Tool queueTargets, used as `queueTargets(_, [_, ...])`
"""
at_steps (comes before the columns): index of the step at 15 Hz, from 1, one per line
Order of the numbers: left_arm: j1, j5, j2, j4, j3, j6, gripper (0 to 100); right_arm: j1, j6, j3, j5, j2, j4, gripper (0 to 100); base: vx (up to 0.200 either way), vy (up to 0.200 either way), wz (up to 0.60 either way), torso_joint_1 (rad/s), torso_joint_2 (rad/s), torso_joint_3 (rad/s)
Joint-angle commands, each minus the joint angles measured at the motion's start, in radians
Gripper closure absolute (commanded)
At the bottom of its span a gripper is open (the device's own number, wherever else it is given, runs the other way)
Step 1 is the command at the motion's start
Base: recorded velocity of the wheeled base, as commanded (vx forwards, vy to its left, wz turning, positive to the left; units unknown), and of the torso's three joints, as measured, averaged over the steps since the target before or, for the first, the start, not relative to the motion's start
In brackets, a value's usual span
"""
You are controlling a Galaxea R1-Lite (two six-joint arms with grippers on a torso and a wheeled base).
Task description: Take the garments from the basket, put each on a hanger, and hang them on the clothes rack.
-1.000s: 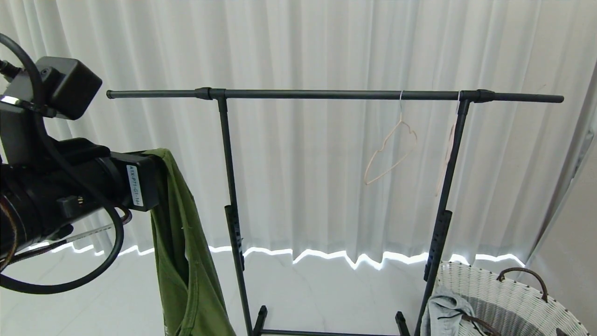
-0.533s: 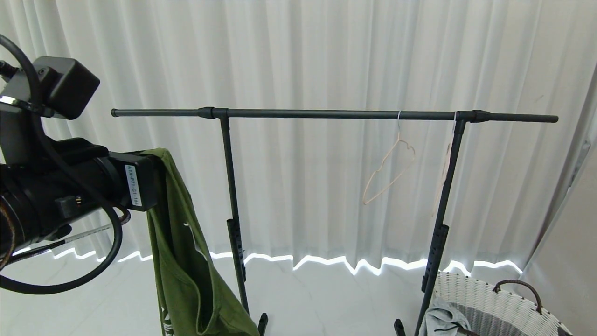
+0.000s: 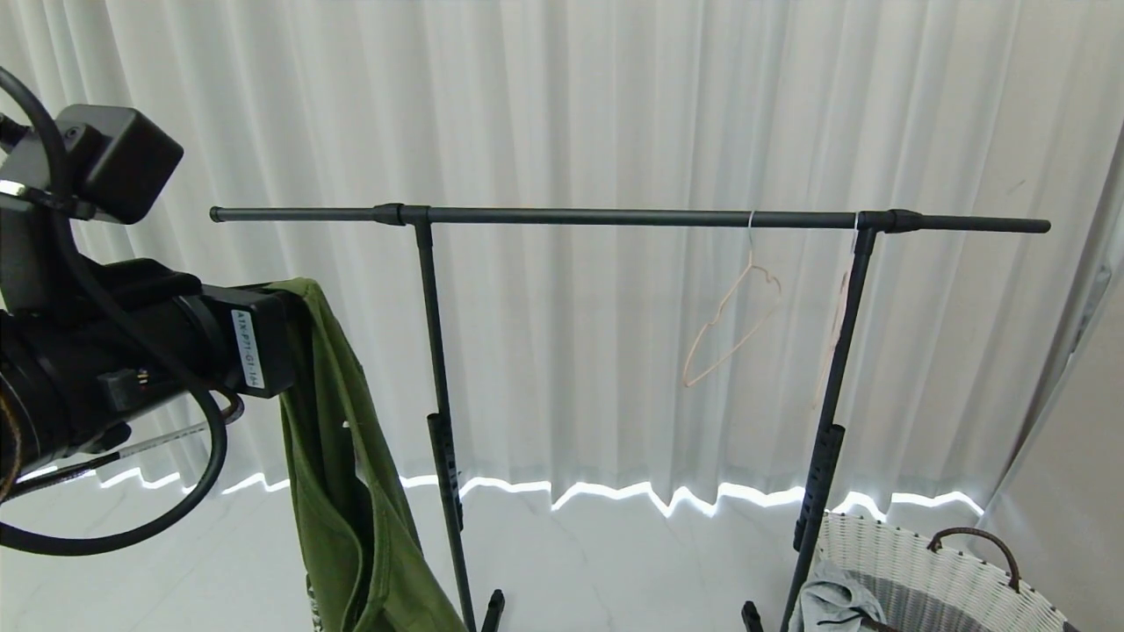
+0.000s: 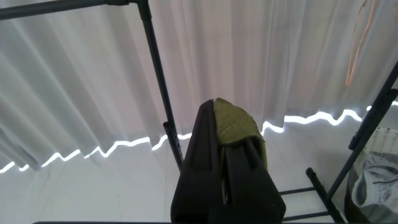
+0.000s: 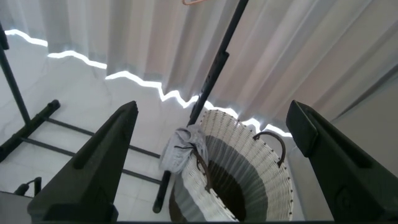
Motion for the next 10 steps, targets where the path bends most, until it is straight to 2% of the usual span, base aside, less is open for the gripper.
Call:
queueTargets(1, [0.002,-0.002,-0.006,0.0,0.004,-0.001,100,0.006,-0.004,0.016,0.003,-0.042,-0.002,0,0.0,0.0,0.0,0.0,0.0,0.0])
queueTargets(5, [0.003,-0.007,-0.023,0.0,0.01,0.001,100,0.006,0.001,0.018,-0.002,-0.037,-0.002,0,0.0,0.0,0.0,0.0,0.0,0.0])
queueTargets(10, [0.003,-0.007,-0.031,0.0,0.011,0.002,100,0.006,0.001,0.021,-0.002,-0.039,0.0,0,0.0,0.0,0.0,0.2,-0.41,-0.209])
